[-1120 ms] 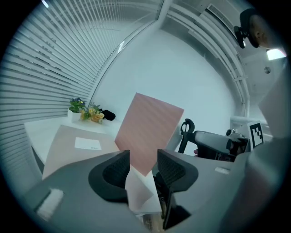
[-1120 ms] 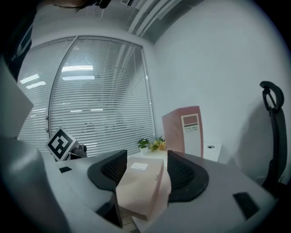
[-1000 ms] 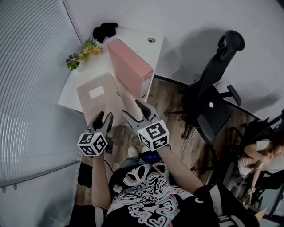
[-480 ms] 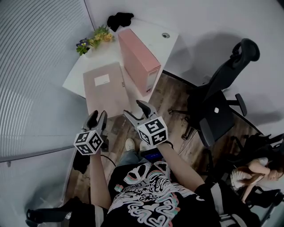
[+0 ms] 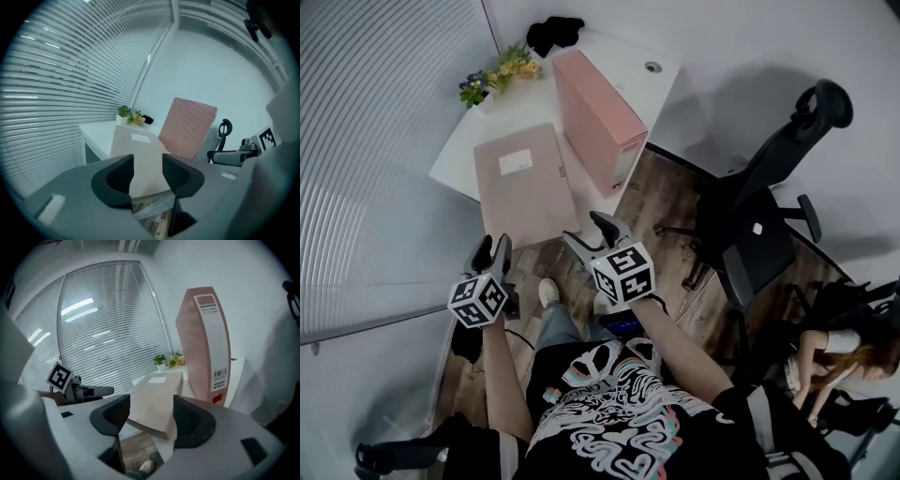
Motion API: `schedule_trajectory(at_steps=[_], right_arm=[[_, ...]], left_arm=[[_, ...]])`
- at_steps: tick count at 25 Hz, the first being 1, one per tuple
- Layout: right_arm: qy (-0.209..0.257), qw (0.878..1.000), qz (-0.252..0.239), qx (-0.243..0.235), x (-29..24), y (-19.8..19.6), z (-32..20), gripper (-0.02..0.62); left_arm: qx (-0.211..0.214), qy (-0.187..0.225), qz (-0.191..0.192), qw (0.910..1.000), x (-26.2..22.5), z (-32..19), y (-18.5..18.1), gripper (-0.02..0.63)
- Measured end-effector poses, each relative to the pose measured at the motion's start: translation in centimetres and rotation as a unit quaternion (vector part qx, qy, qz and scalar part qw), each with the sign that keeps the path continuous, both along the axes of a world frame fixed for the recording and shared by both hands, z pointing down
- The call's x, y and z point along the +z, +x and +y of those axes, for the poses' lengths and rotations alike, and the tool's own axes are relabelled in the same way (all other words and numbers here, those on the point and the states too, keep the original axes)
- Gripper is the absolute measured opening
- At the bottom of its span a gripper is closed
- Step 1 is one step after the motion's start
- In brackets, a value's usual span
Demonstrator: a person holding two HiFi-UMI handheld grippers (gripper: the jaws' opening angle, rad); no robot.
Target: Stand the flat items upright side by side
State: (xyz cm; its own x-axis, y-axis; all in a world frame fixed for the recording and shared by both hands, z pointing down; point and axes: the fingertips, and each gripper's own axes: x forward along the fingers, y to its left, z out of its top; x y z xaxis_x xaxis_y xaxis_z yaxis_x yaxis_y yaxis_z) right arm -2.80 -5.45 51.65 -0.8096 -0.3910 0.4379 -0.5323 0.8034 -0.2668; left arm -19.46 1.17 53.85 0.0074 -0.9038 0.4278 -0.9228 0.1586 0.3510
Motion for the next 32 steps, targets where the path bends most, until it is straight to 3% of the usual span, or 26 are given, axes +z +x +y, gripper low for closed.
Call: schedule_trajectory(at_steps=[3, 6, 11, 16, 26, 32], right_arm=[[-0.003, 1.000, 0.024, 0.005, 1.0, -0.2, -0.4, 0.278], [0.000, 0.998, 0.056, 0.015, 2.3, -0.5, -0.6, 0.278], [-0.027, 0.995, 0.087, 0.051, 5.4, -1.7, -1.4, 0.278], [-0.035, 0.991, 0.116, 0.060, 7.2, -2.5, -1.6, 0.281], [-0.036, 0.986, 0.148, 0.071, 8.5, -3.0, -1.2, 0.271], [-0.048, 0.985, 0.144, 0.083, 8.6, -3.3, -1.2, 0.273]], left_arm=[[-0.025, -0.017, 0.005, 0.9995, 1.6, 0.2, -2.0, 0.178], [-0.055, -0.022, 0.053, 0.9968, 3.0, 0.9, -4.1, 0.201], [-0.032, -0.035, 0.126, 0.9909, 6.4, 1.0, -5.0, 0.255], [-0.029, -0.037, 0.229, 0.9722, 8.9, 0.8, -4.6, 0.328], [0.012, -0.052, 0.283, 0.9577, 10.6, -0.6, -2.9, 0.379], [-0.004, -0.039, 0.364, 0.9307, 11.7, -1.1, -2.4, 0.382]])
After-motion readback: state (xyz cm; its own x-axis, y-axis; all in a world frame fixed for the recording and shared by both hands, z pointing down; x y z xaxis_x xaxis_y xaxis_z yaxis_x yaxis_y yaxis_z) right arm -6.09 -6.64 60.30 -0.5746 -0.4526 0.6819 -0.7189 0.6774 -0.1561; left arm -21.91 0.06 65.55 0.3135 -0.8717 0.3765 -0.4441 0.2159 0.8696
